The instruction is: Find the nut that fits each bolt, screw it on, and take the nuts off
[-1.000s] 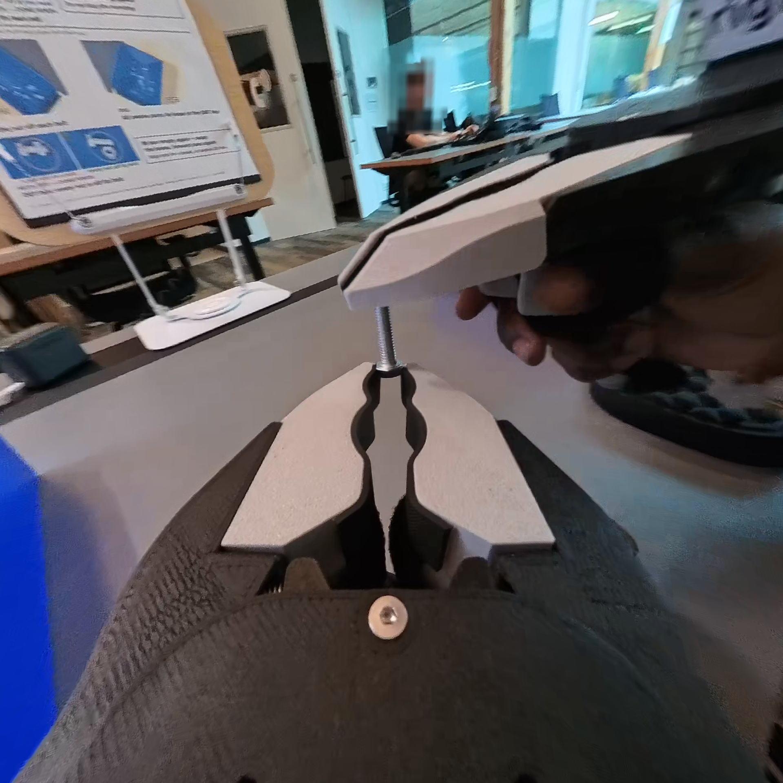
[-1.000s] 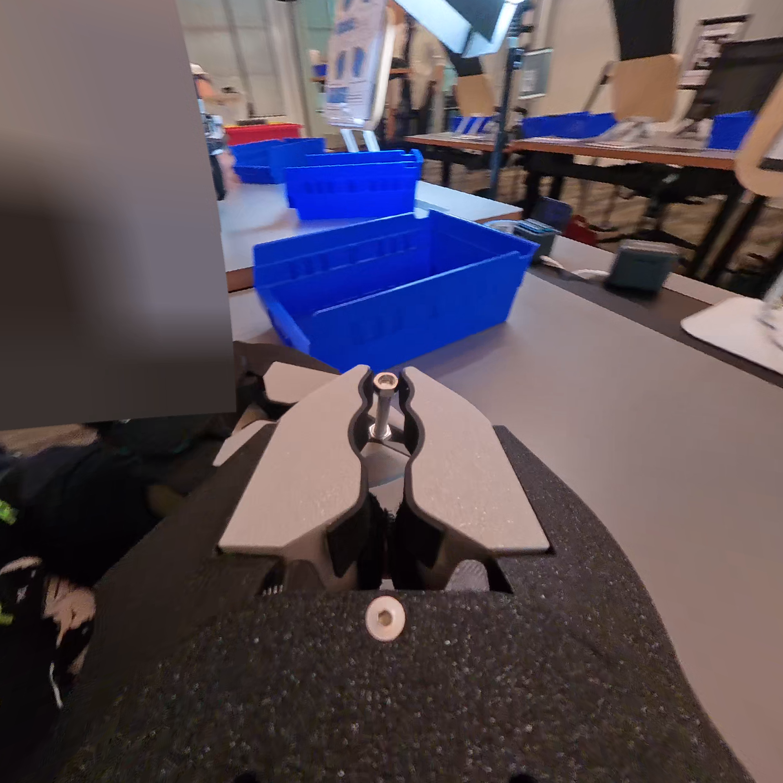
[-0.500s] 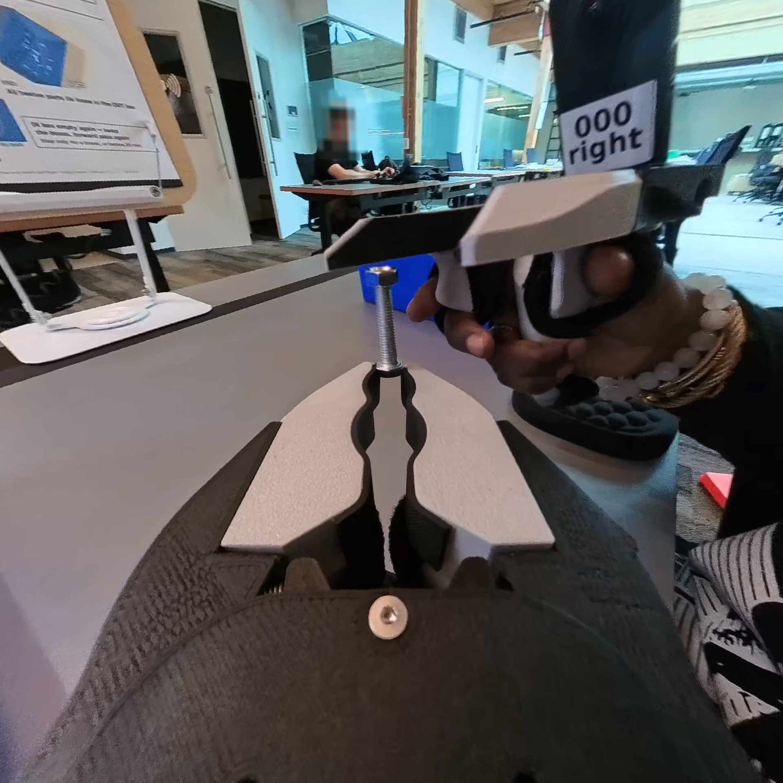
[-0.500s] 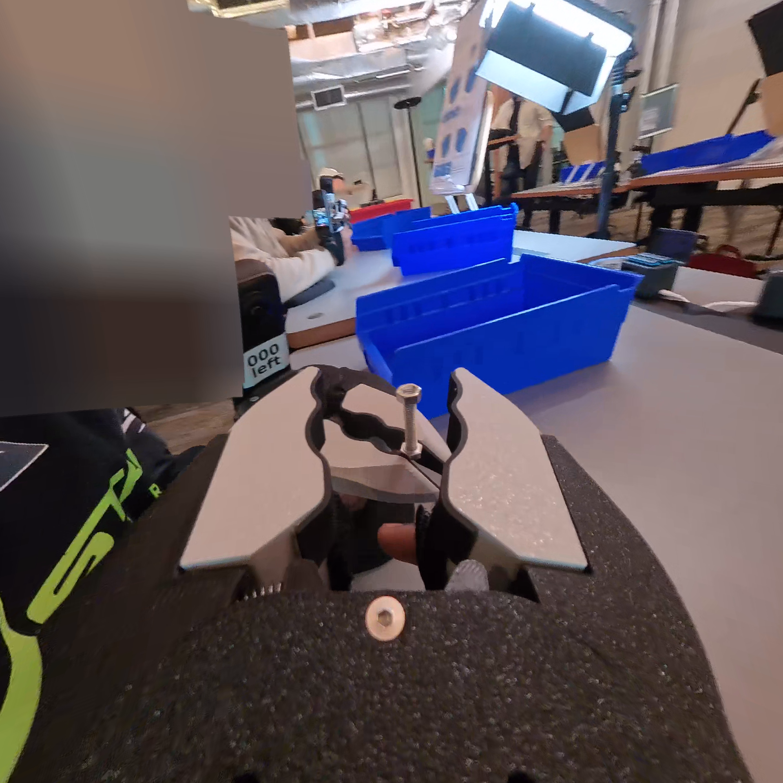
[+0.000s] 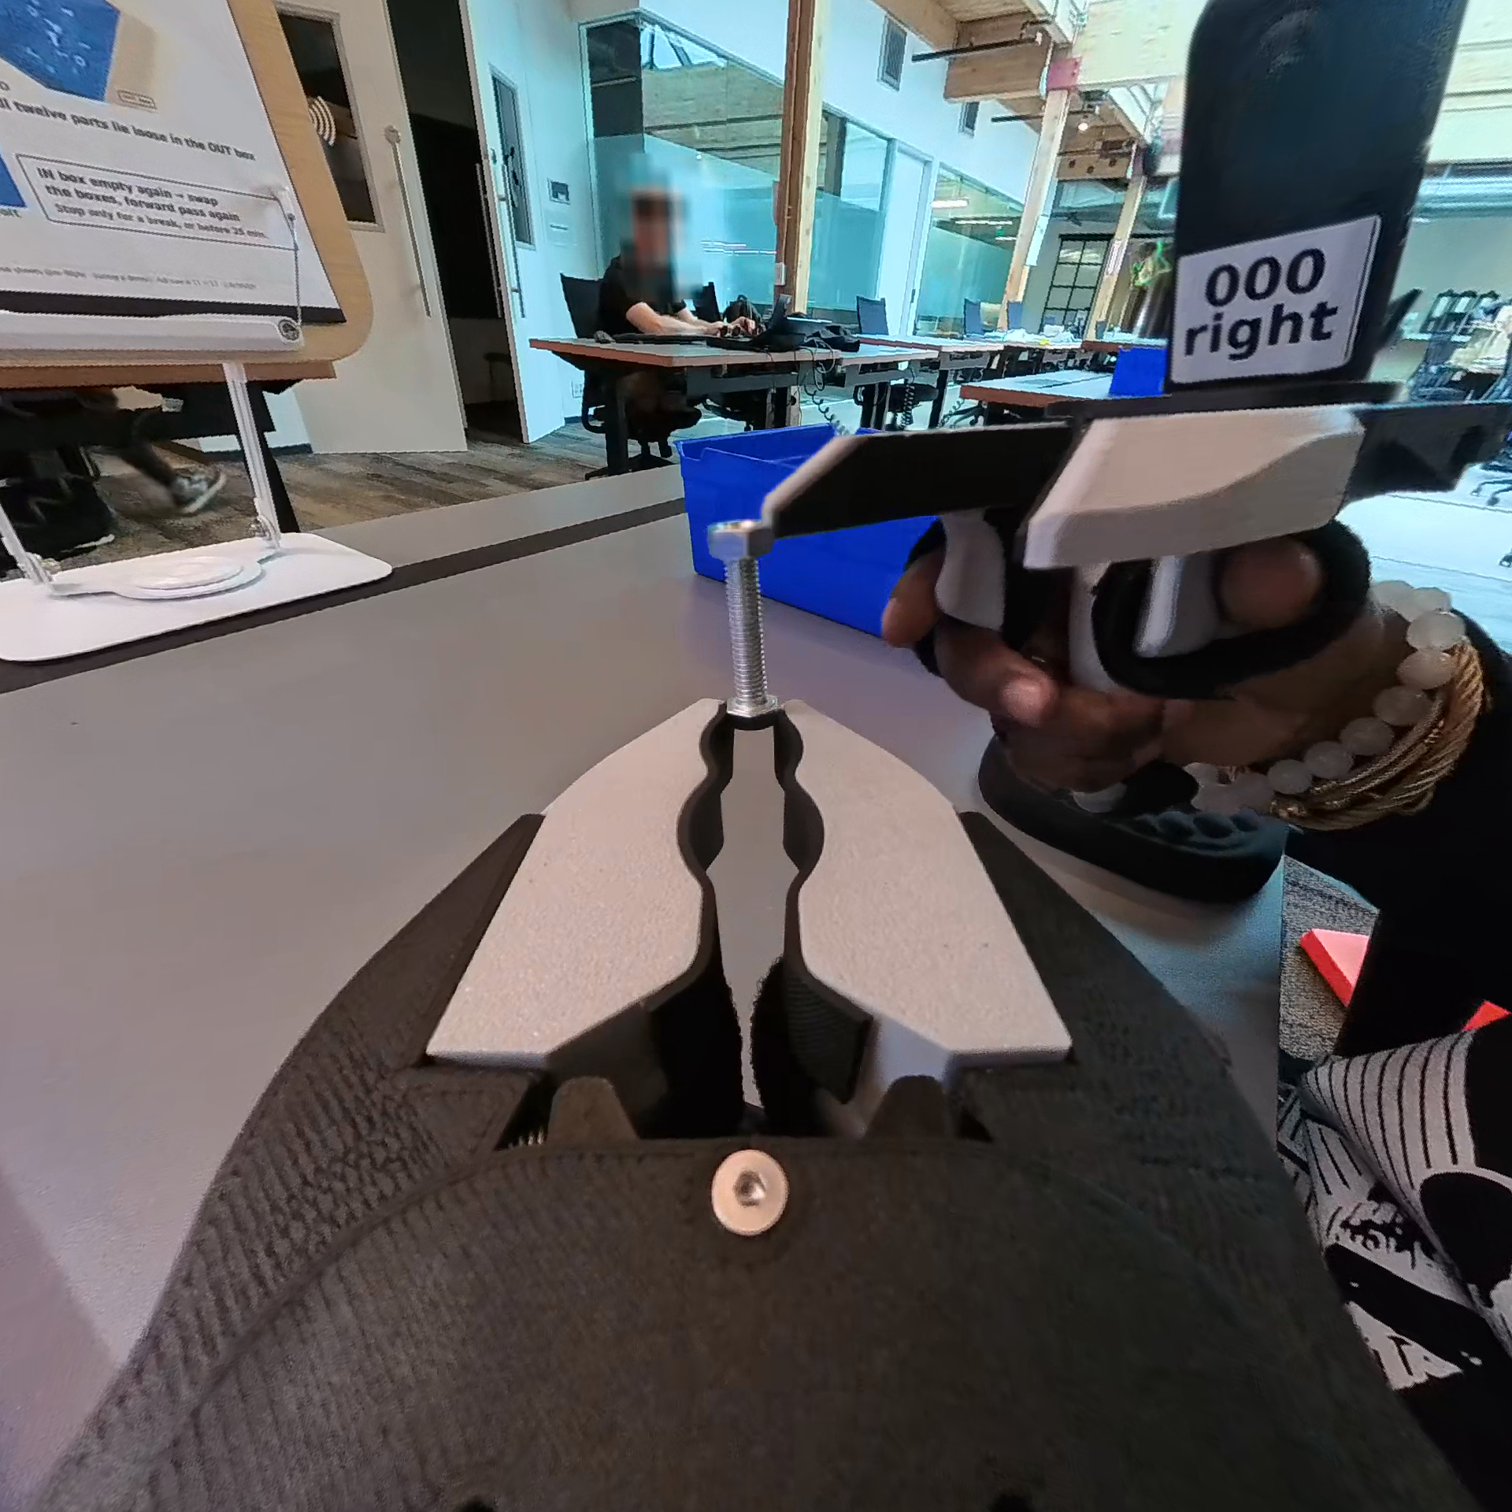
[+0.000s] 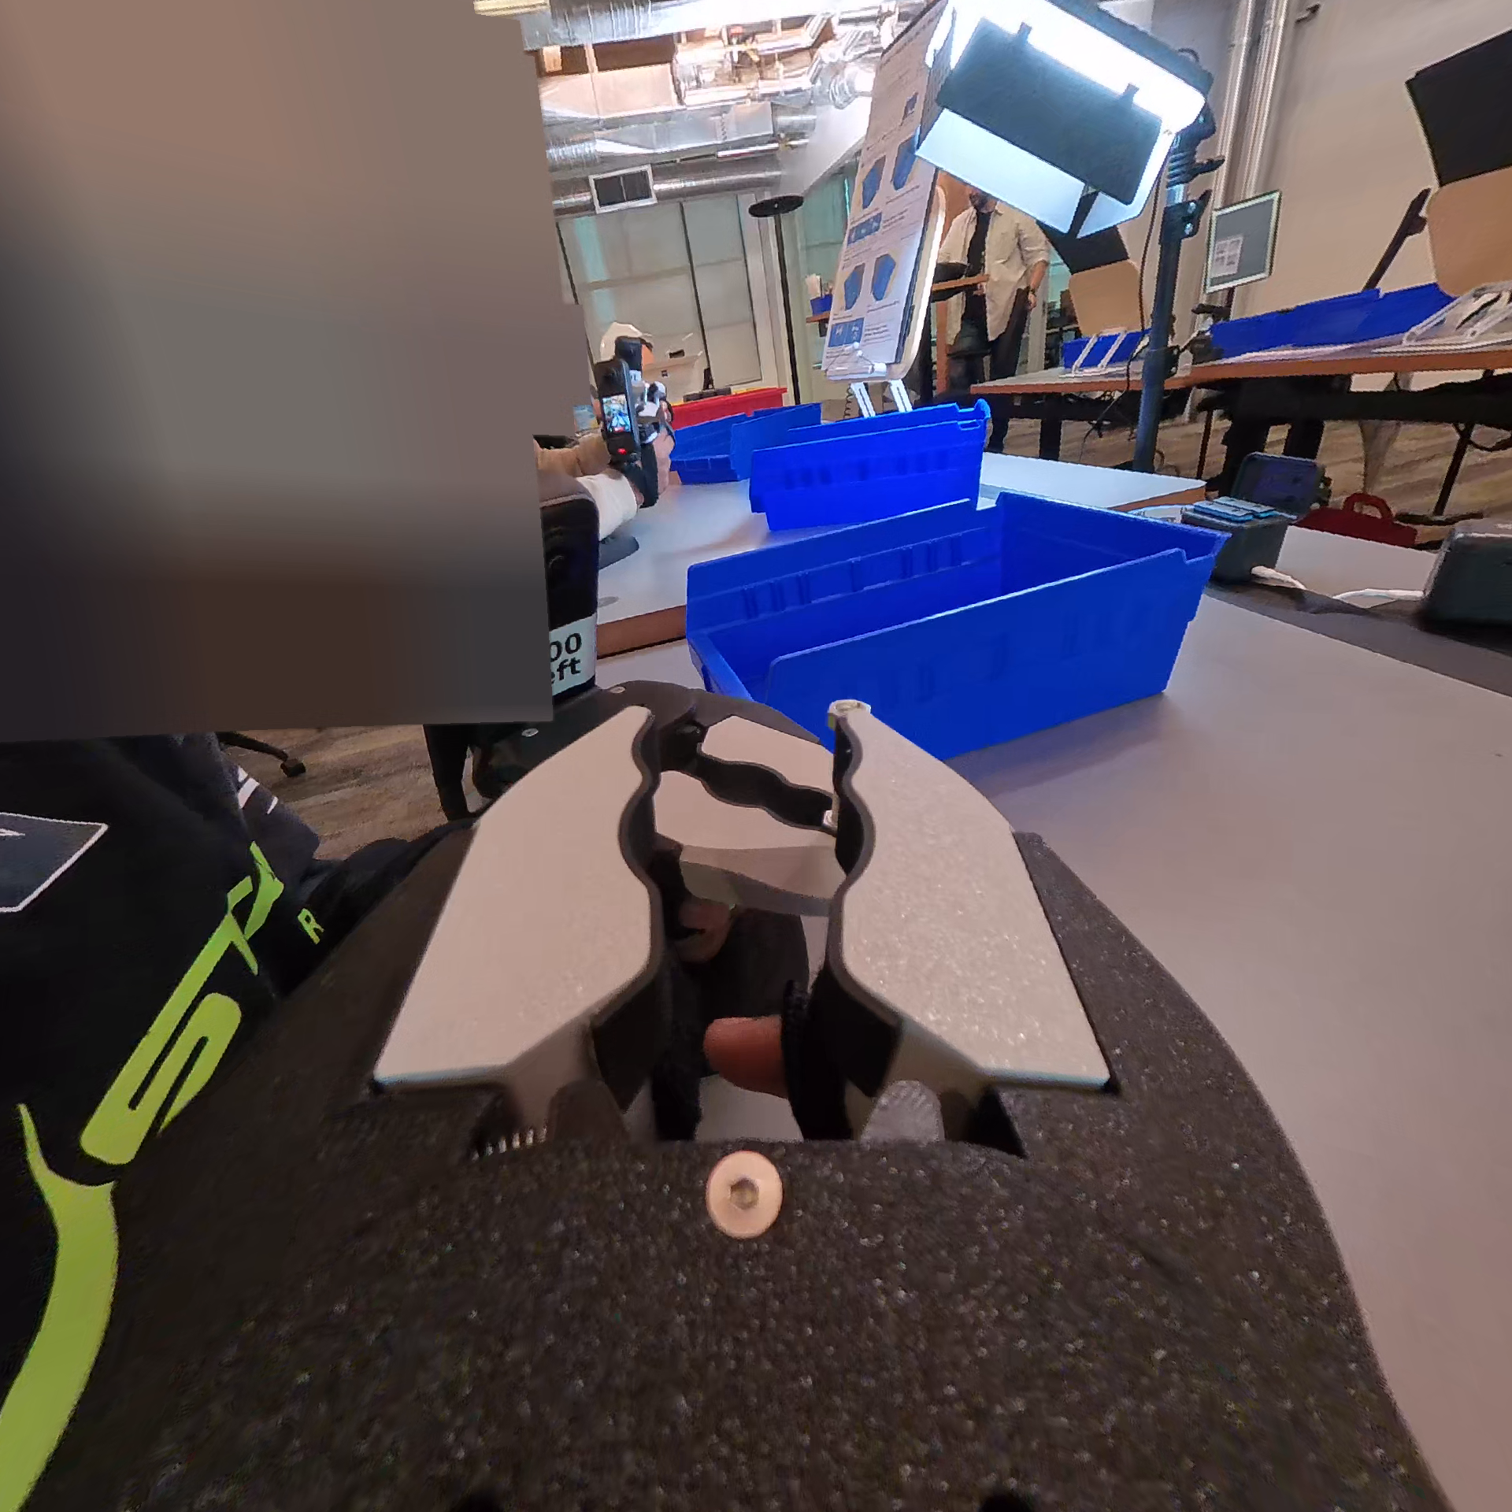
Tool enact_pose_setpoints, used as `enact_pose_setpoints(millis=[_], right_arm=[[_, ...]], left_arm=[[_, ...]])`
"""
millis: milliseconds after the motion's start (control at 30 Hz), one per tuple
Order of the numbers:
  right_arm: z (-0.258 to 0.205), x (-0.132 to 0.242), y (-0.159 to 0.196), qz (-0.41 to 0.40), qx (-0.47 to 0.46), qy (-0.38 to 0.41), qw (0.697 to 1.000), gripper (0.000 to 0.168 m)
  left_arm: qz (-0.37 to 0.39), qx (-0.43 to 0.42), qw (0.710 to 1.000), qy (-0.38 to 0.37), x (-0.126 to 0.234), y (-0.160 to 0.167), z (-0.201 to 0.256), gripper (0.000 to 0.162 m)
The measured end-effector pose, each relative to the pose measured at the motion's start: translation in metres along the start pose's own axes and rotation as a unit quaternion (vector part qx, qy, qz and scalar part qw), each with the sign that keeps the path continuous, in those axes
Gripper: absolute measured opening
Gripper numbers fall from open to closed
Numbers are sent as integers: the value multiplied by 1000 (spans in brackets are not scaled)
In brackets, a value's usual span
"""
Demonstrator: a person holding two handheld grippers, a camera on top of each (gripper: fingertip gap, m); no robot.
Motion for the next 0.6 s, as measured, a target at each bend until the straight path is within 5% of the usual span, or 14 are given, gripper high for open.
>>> enact_pose_setpoints(millis=[100,300,600], right_arm=[[4,3,0,10,3,13,1000,43],[8,-21,5,-9,13,-14,1000,75],[0,-30,8,-44,30,-35,998,72]], left_arm=[[1,1,1000,7,0,0,0,10],[-3,0,1000,27,0,0,3,10],[-20,-7,1000,18,-2,3,3,10]])
Point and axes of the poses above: each gripper's, where its closed fingertips meet, x back along the fingers, y out of its underside, z = x × y across the jaws, the point moved 7 cm from there along x, back along the fingers, and after that the axes turned 4 degrees about x, right-handed, at the moved point
